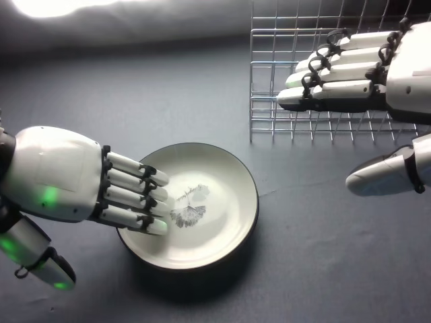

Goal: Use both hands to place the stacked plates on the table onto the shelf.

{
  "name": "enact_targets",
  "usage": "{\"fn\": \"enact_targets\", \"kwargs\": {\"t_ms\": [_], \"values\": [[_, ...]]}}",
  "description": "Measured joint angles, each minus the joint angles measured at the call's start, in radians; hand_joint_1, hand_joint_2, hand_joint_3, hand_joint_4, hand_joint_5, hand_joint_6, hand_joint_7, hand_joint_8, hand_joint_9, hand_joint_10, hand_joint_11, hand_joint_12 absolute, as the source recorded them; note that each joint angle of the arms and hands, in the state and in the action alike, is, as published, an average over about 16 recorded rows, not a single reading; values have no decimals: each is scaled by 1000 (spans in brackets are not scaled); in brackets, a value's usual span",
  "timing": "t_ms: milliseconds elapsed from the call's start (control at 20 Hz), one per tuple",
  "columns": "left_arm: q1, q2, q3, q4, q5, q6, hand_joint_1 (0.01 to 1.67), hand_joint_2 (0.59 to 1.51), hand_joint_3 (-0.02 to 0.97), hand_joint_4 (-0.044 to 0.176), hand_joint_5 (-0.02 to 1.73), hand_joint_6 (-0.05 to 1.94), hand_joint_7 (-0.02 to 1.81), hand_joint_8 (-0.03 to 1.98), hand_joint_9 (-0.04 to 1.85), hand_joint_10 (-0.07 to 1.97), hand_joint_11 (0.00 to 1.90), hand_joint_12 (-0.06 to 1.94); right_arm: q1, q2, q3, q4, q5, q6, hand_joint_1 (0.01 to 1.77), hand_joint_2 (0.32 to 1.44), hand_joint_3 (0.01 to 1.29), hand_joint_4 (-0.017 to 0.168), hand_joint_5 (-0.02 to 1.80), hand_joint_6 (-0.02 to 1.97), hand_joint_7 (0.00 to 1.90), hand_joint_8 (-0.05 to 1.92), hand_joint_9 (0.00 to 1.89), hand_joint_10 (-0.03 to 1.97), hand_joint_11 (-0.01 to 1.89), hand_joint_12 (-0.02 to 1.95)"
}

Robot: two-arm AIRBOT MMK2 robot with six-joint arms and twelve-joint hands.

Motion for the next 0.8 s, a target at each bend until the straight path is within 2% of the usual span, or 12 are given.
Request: {"fn": "enact_targets", "kwargs": {"t_ms": [500,800], "values": [[10,-26,81,37,-23,-2,14,1174,20,-2,6,-6,15,-15,21,9,17,-20,-23,8,0,-19,38,-10,18,1178,15,3,87,18,82,11,97,11,21,373],[31,-37,103,35,-36,-1,13,1173,20,-5,-4,-7,10,-14,19,9,17,-18,-31,11,0,-28,55,-15,17,1187,14,3,81,19,73,11,89,11,21,357]]}}
